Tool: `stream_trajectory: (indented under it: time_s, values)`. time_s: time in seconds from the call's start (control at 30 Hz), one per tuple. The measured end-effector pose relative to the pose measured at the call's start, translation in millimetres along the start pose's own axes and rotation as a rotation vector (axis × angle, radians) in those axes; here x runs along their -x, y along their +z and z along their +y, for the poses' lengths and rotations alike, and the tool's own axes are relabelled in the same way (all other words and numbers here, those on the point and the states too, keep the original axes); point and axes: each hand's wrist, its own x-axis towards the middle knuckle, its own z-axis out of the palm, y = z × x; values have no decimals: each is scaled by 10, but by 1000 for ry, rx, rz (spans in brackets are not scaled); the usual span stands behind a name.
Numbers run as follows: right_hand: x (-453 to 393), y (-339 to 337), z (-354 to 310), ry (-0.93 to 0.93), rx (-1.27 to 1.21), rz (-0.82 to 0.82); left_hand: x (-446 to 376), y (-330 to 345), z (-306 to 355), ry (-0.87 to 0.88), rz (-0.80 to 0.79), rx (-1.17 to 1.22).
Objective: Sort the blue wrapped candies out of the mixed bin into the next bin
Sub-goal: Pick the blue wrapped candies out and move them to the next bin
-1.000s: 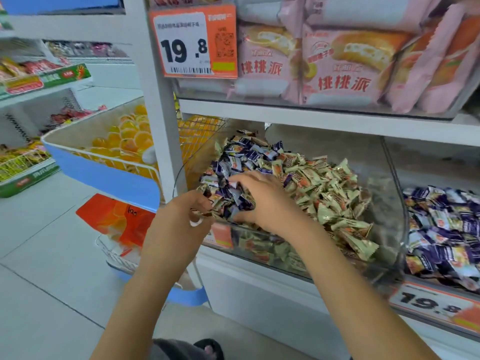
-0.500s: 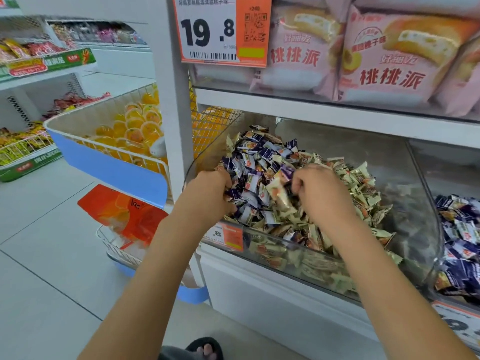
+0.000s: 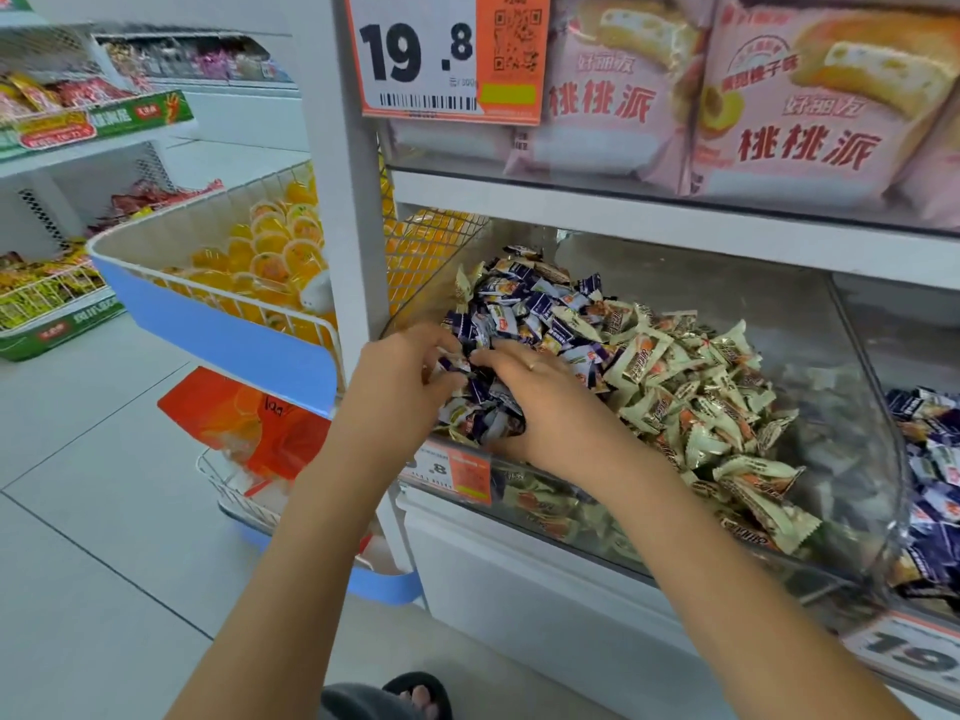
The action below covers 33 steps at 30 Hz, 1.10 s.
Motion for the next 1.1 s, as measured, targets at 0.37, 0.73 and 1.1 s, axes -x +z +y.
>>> stream_trajectory:
  time_s: [0.37, 0.73, 1.1]
  values:
    - [-39, 1, -40, -41, 61, -19, -146, 123, 18, -72, -361, -317]
    - [112, -345, 105, 252, -910, 221, -45, 17, 106, -180, -96, 185]
    - [204, -548, 107, 505, -1752, 298, -43, 149, 379, -270, -116, 558]
